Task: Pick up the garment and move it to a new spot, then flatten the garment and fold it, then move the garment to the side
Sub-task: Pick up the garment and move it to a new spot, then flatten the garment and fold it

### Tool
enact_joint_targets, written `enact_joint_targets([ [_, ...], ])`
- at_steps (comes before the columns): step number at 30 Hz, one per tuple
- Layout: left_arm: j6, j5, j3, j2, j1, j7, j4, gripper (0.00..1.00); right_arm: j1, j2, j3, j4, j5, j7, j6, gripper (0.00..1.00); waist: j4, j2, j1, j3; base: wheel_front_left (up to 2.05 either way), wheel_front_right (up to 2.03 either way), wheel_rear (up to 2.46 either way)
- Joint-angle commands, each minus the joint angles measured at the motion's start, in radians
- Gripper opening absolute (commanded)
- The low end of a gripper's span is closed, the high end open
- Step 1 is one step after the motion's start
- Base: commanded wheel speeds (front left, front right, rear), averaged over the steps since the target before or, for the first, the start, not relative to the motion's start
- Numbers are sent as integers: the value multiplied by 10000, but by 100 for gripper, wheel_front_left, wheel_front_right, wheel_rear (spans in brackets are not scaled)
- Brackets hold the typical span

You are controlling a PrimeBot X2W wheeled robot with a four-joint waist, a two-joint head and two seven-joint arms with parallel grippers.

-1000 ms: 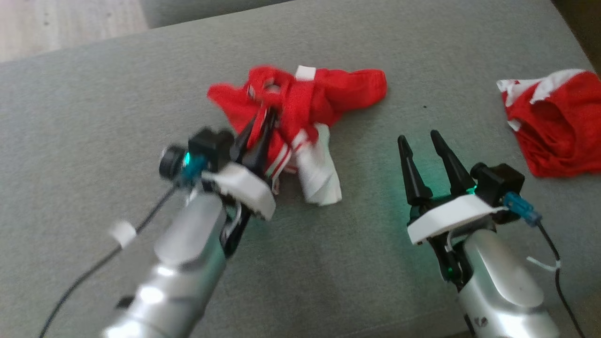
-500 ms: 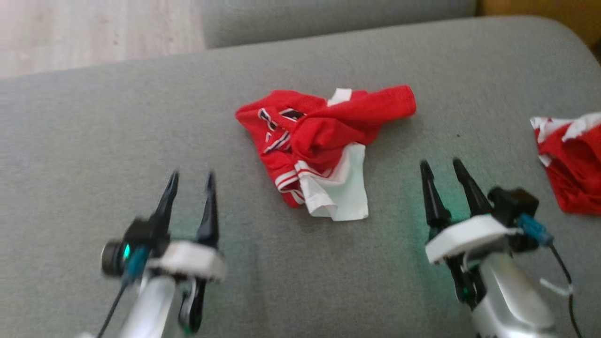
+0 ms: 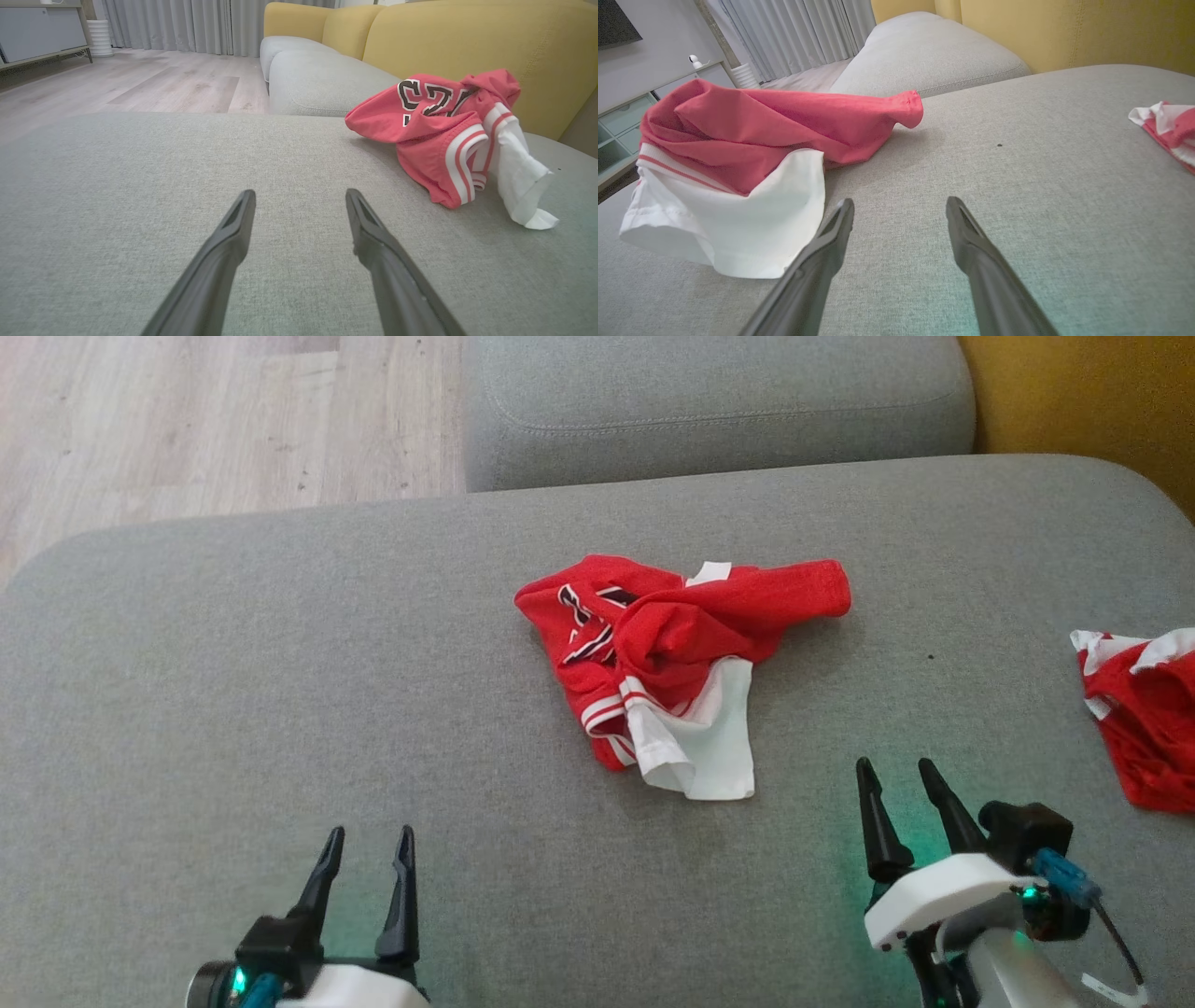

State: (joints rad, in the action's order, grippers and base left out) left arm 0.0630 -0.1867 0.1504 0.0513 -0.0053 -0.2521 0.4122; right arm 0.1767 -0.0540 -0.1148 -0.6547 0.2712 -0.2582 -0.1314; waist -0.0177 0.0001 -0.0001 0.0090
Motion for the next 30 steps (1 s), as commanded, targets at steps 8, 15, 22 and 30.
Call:
enact_joint_targets([
  [8,60,-80,-101,-8,-468,-97,-373,100,518,37,-943,11,375,-36,7,100,233,-1,1,260,0,0,0],
  [15,5,-470,566,-9,-769,-97,-298,100,1746,37,-2415,-997,714,-36,7,100,873,-1,1,798,0,0,0],
  [22,-127,-630,772,-10,-974,-97,-303,100,2405,37,-2539,-3513,57,468,7,100,1550,-1,1,1102,0,0,0],
  [30,-215,-714,597,-10,-853,-97,-437,100,2534,37,-2250,-4107,278,167,7,0,1300,-1,1,864,0,0,0],
])
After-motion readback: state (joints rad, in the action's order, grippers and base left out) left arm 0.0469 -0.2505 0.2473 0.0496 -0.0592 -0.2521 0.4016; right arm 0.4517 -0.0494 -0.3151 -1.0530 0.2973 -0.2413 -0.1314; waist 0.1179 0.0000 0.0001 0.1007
